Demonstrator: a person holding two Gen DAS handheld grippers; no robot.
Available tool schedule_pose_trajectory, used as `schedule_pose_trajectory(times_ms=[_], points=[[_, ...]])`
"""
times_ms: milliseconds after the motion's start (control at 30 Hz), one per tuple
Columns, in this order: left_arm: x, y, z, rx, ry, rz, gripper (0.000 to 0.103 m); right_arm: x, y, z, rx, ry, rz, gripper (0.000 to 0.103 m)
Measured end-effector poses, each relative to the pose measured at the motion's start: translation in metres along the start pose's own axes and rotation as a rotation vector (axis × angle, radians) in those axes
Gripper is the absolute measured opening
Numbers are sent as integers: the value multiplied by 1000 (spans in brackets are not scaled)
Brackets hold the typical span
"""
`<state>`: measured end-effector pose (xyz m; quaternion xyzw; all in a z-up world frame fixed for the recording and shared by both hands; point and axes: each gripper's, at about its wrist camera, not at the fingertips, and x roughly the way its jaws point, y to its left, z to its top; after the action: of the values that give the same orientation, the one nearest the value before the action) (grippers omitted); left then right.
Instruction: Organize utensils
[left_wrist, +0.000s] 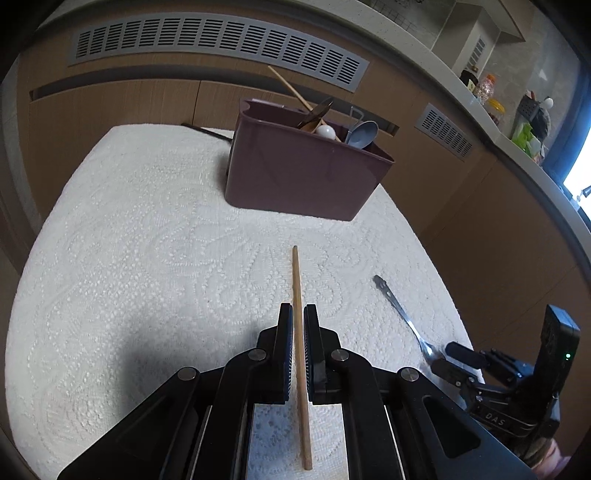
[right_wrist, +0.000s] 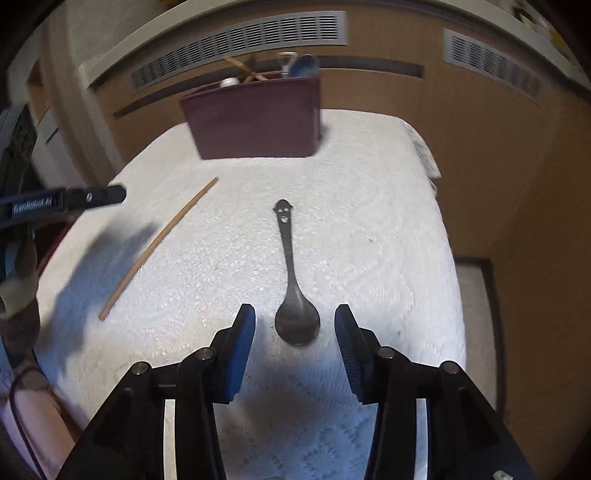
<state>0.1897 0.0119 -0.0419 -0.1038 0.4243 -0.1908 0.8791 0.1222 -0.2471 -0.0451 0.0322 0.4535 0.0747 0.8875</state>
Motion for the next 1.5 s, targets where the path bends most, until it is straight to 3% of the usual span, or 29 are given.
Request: schedule_pose_trajectory(times_ms=[100, 133, 167, 233, 333, 533, 567, 700, 800, 933, 1100, 1300, 1500], points=[[-1, 4, -3, -11, 10, 10, 6, 10, 0, -1, 38, 8, -31, 41], [0, 5, -4, -17, 16, 16, 7, 10, 3, 0, 20, 7, -48, 30], [1, 6, -5, -22, 27, 20, 7, 10, 6, 2, 4, 12, -55, 26], [5, 4, -7, -20, 57, 27, 7, 6, 11, 4, -27, -4, -77, 25], [19, -5, -7, 23, 146, 40, 9, -21, 22, 24, -109, -114, -114, 25], [49, -24, 4, 104, 325, 73, 9, -71, 28, 72, -176, -293, -80, 22], [55, -28, 8, 120, 361, 88, 9, -75, 29, 77, -181, -303, -75, 7], [80, -42, 16, 201, 481, 171, 10, -73, 29, 89, -186, -305, -60, 7], [92, -53, 21, 256, 519, 208, 10, -68, 25, 86, -185, -302, -43, 7], [98, -61, 23, 301, 493, 224, 9, -57, 9, 73, -168, -238, 24, 13], [92, -70, 17, 332, 423, 220, 6, -19, 2, 71, -142, -162, 13, 36], [73, -65, 8, 332, 365, 187, 6, 60, 11, 102, -153, 5, 102, 37], [51, -50, 9, 312, 302, 154, 6, 109, 32, 118, -214, 80, 60, 38]])
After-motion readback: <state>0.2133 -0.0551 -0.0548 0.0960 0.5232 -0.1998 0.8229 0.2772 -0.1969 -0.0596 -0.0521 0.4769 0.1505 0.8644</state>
